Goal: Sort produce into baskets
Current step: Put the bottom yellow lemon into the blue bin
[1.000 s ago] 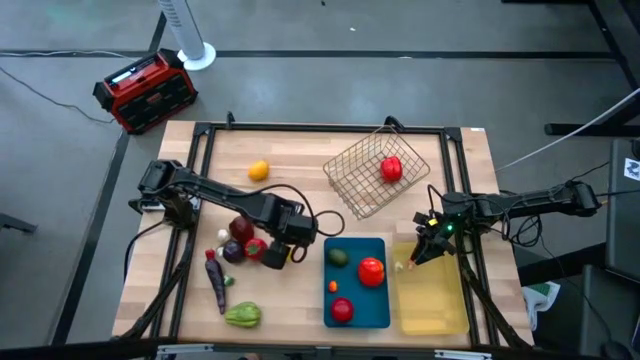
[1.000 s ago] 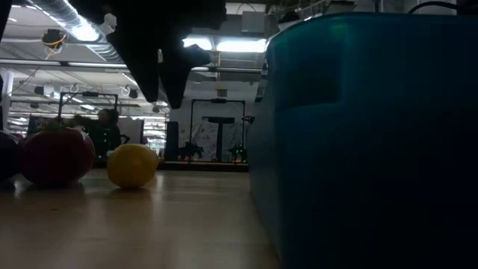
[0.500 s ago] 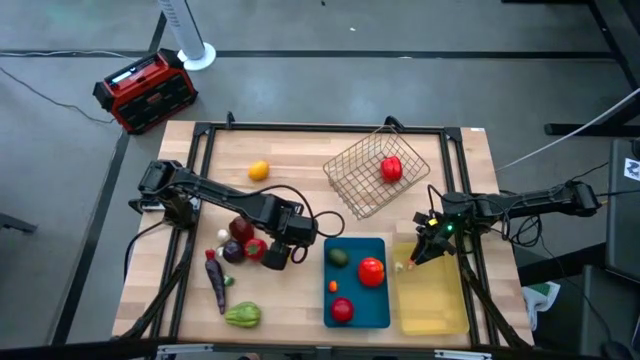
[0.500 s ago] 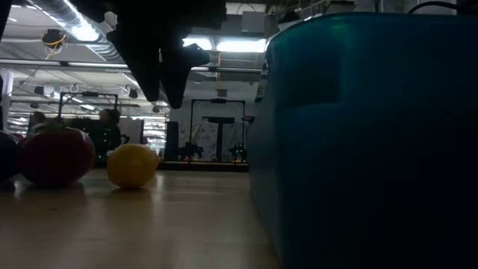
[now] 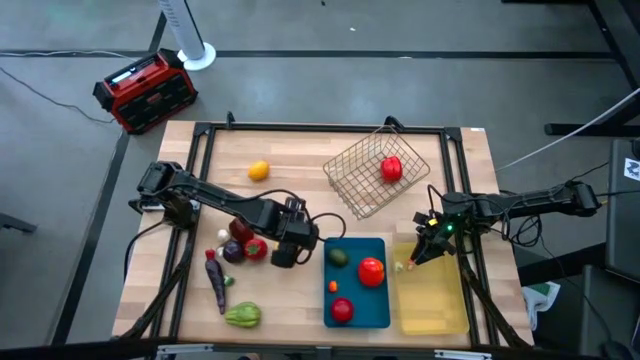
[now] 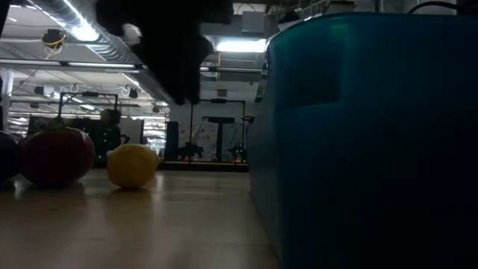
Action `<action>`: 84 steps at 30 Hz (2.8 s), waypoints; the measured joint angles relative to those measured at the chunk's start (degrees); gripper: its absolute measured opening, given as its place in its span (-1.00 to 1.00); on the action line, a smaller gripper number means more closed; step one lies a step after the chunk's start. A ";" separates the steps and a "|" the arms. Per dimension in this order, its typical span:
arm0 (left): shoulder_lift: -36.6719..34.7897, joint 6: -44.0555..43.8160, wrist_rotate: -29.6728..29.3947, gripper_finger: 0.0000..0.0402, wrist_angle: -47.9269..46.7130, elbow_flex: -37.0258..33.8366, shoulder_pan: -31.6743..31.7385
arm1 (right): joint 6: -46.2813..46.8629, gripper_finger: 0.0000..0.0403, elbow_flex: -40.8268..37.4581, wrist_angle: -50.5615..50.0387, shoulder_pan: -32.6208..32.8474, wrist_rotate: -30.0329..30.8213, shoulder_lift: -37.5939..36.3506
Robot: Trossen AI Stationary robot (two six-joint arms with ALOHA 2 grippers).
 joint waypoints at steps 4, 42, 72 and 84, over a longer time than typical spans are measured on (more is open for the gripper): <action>0.00 -1.52 -1.92 0.09 2.09 0.00 -0.16 | -0.02 -0.02 0.00 -0.02 0.00 0.00 -0.01; 0.00 32.23 7.87 0.09 -3.32 -6.42 -4.08 | -0.04 -0.02 -0.02 -0.09 0.00 0.76 -0.01; 0.05 36.99 7.93 0.09 14.28 -17.46 -3.46 | -0.02 -0.02 -0.02 -0.11 -0.01 4.76 -0.01; 0.17 25.31 8.14 -0.09 14.81 -17.55 -2.34 | -0.02 -0.02 -0.02 -0.12 0.01 4.74 -0.01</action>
